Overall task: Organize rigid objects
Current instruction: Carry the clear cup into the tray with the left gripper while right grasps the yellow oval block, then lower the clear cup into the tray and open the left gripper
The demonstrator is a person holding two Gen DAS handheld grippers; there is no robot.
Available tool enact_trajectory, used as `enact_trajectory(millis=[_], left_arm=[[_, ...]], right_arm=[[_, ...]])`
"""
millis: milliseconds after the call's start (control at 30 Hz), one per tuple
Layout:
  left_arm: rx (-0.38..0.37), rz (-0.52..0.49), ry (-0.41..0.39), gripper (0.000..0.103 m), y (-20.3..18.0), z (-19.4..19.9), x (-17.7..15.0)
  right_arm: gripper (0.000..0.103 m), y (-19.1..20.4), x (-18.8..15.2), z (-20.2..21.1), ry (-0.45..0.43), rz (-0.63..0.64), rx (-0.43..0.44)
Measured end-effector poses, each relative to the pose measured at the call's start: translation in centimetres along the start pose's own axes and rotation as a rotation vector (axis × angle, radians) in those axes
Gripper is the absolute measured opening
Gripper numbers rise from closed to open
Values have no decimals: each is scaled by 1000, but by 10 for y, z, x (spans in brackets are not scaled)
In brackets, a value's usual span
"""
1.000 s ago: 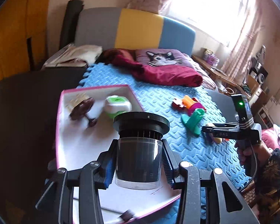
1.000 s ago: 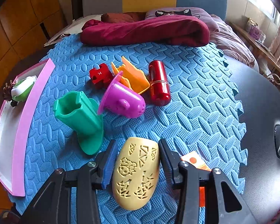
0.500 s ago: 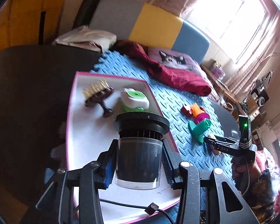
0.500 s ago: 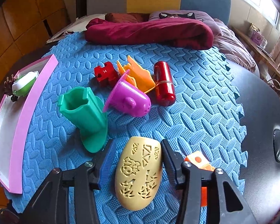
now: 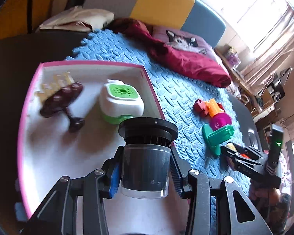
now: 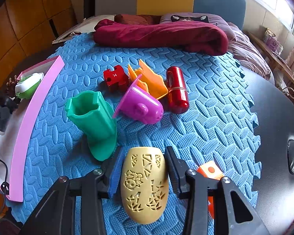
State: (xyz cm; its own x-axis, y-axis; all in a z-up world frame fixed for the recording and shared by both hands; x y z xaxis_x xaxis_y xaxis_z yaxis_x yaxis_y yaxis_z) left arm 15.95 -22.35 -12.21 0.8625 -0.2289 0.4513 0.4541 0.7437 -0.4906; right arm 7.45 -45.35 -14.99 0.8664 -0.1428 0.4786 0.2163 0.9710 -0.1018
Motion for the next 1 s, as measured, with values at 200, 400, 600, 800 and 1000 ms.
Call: enact_trajectory(millis=[200, 400, 600, 800, 1000], left_arm=[[75, -13, -16, 44, 9, -23, 9], [69, -10, -15, 48, 11, -23, 11], [56, -34, -30, 51, 5, -1, 7], [41, -97, -101, 51, -4, 54, 11], [115, -132, -166, 52, 20, 129, 10]], right_arm=[[42, 1, 1, 0, -4, 5, -2], [42, 0, 1, 0, -3, 3, 2], [42, 0, 1, -1, -7, 2, 6], [42, 0, 1, -1, -8, 2, 8], [43, -1, 1, -1, -11, -6, 12]])
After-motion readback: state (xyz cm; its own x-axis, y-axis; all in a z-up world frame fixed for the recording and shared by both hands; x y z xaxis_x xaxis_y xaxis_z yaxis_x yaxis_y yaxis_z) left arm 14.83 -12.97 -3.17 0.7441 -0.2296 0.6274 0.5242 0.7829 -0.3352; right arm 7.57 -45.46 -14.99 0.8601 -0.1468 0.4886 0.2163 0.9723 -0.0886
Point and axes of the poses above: each gripper's, at about its wrist camera, not at the fingertips, and z roughly against the way its jaws point, y to its left, x to its top, the point moved 9 cm from there along -z, roughly the way its jaws point, and after that the axes turned 8 degrees about -x, right-handed, at the moved point
